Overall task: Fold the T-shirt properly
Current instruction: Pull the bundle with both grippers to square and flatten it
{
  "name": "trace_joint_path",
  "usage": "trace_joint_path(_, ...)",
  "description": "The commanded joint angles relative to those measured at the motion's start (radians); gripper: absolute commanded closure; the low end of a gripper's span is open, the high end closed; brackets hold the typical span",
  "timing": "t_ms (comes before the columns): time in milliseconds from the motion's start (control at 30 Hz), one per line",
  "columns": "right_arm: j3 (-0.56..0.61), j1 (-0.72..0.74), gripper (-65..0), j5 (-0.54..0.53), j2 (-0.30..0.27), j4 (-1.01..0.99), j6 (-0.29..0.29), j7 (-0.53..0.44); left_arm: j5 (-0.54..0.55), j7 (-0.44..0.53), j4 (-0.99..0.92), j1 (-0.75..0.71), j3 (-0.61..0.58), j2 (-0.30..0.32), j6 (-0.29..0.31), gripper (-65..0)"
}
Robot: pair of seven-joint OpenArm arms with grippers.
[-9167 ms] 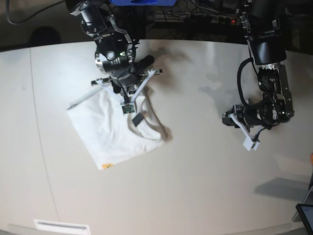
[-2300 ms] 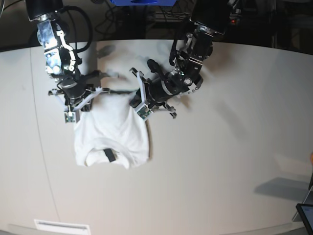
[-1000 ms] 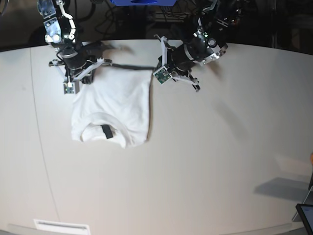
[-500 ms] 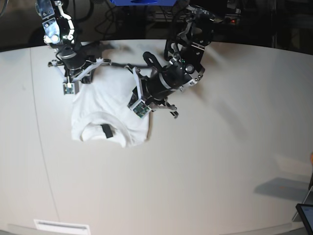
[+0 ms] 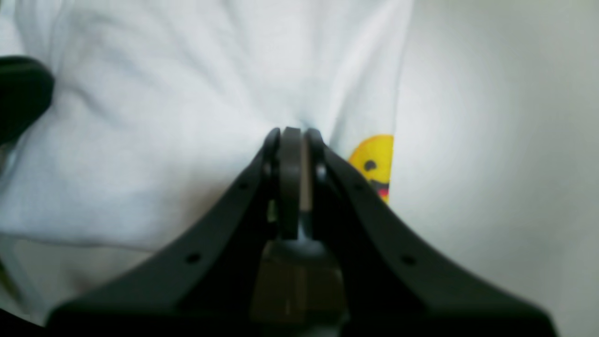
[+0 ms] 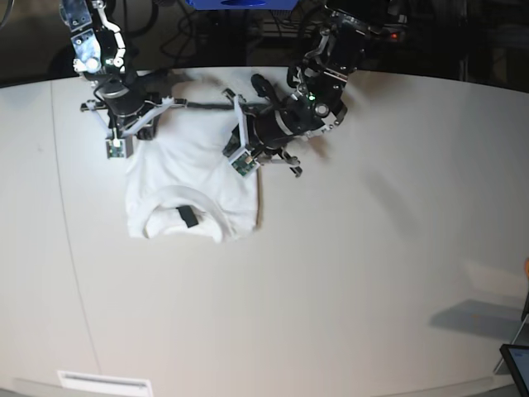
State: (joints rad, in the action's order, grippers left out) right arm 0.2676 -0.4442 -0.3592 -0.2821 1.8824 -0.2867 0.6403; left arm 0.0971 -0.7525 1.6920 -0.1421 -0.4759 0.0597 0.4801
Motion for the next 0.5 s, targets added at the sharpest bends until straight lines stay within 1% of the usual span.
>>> trace_joint_path(0,-0.003,-0.020,-3.5,-0.002,-0.010,-0.005,-0.018,0.082,-0.018,-0.025,0.026,-0.008,0.001,0.012,0.002,-1.8)
trace_joint_path(133,-0.003,-0.021,-3.5,-0.002,-0.009,-0.005,-0.018,0.083,-0.018,-0.025,0.047,-0.009,0.003,0.033,0.001,-1.8)
trace_joint_path(200,-0.003,-0.021,-3.5,-0.002,-0.006,-0.005,-0.021,0.085,-0.018,-0.025,0.044,-0.003,0.004,0.033,0.001,-1.8)
trace_joint_path(233,-0.003,-0.023,-3.5,-0.002,-0.006,-0.005,-0.030,0.085,-0.018,-0.025,0.044,-0.001,0.004,0.033,0.001,-1.8)
trace_joint_path(333,0.003,-0.034,-3.5,-0.002,-0.004,-0.005,-0.107,0.079,-0.018,-0.025,0.044,0.011,0.006,0.029,0.001,-1.8)
trace_joint_path(367,0.005,-0.034,-3.5,-0.002,-0.004,-0.005,-0.122,0.079,-0.018,-0.025,0.041,0.017,0.004,0.029,-0.001,-1.8)
trace_joint_path(467,0.005,-0.034,-3.5,-0.002,-0.004,-0.005,-0.139,0.079,-0.018,-0.025,0.038,0.029,0.004,0.025,-0.001,-1.8)
